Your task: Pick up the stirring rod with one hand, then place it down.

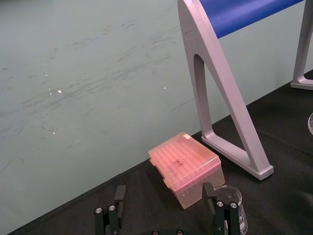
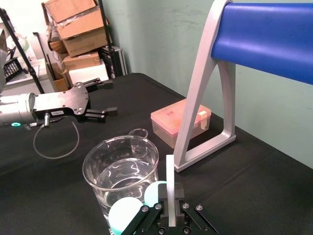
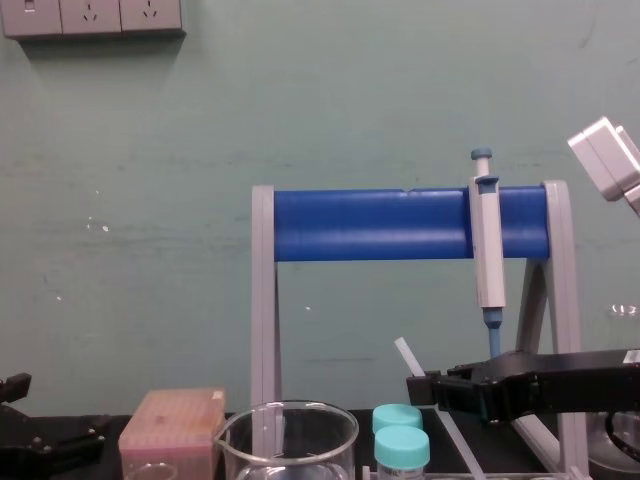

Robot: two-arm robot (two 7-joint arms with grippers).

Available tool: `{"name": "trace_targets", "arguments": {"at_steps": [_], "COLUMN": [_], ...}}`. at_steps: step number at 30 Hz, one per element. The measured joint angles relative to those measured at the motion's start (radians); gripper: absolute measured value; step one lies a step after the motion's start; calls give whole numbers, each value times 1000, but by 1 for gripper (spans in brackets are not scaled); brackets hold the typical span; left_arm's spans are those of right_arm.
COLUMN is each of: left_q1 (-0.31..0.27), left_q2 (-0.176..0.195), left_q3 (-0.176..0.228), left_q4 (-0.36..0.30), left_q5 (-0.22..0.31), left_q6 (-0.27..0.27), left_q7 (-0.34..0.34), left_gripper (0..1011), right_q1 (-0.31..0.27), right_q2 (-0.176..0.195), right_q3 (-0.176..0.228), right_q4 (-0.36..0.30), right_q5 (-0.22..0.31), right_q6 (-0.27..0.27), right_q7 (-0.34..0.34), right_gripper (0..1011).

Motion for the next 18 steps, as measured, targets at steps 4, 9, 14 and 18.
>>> {"name": "trace_targets", "arguments": {"at_steps": [4,9,14,18], "left_q1": [0,0,0,0], "left_q2": [0,0,0,0], "left_q3": [0,0,0,0], "left_q4": [0,0,0,0], "left_q5": [0,0,0,0], "left_q6": [0,0,0,0], "left_q7": [0,0,0,0], "left_gripper": [1000,1000,1000,1000], "right_q1": [-14,-48,-95,-137], "right_q2": [-2,-9,-15,-22], "right_q3": [10,41,79,118], "right_q4": [-4,-14,-26,-41], "right_q5": [2,4,-5,5], "right_q6": [-37,-140,-264,-339], "right_q7": [-2,-5,-16,-29], "right_gripper": [67,68,67,67]}}
